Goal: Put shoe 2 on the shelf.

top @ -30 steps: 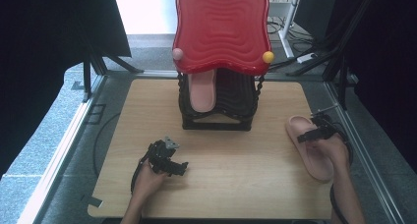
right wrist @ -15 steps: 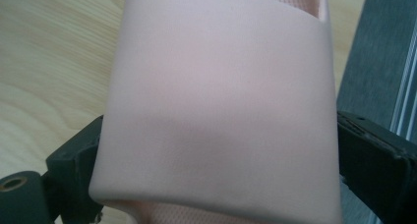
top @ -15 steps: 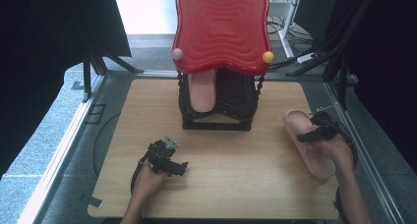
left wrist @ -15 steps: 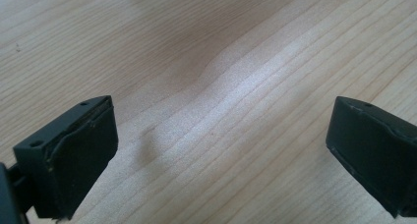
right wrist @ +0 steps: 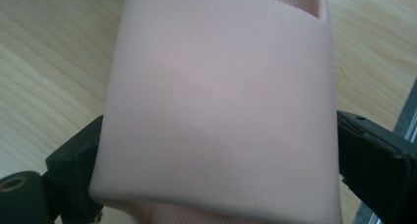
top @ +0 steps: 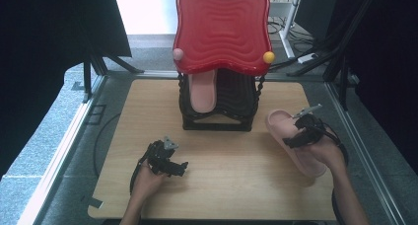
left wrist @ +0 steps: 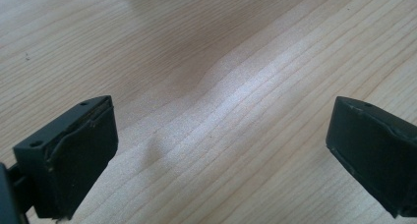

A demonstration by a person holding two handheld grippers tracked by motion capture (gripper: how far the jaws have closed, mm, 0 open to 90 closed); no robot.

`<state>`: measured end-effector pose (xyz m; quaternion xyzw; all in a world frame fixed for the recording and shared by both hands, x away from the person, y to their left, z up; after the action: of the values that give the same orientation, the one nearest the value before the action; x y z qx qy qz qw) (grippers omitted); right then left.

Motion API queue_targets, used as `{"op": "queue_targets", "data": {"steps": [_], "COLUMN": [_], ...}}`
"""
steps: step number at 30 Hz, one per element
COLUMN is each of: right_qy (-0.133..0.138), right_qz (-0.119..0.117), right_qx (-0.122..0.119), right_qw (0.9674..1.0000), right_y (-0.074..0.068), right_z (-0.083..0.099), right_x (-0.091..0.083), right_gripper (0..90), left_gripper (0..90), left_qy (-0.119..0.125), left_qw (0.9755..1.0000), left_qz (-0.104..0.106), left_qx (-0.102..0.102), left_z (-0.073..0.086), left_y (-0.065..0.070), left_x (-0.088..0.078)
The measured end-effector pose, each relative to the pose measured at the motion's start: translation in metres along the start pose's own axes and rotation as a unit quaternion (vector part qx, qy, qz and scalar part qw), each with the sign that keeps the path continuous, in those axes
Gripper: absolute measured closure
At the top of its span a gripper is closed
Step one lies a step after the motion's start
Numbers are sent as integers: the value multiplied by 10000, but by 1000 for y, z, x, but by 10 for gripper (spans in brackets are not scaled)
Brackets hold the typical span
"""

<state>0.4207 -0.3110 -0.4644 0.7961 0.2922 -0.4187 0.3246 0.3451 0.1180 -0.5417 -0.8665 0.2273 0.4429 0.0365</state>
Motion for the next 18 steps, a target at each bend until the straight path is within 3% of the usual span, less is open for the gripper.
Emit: {"op": "queue_targets", "data": {"steps": [12, 18], "right_qy": [245, 410], "right_qz": [-88, -203], "right_qx": [-540, -571], "right_qw": [9982, 9973], "right_y": [-31, -45], "right_z": [-29, -45], "right_x": [-15, -19], "right_gripper": [52, 52], "left_gripper": [0, 0], "left_qy": [-53, -41], "left_qw": [10000, 10000], "left_qz": [11, 2], "left_qx": [25, 18], "left_z": [1, 1], "left_y": [1, 0], "left_x": [2, 2]}}
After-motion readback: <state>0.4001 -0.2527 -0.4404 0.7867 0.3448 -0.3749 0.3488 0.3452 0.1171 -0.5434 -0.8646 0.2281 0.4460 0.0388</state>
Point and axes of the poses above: each handheld gripper's, and its own axes: x roughly forward along the jaws, z roughly out of its underside, y roughly to its right, the point moved 6 cm from there along x, roughly forward along the jaws, and after that the axes turned 14 degrees about -x, right-handed, at the moved point
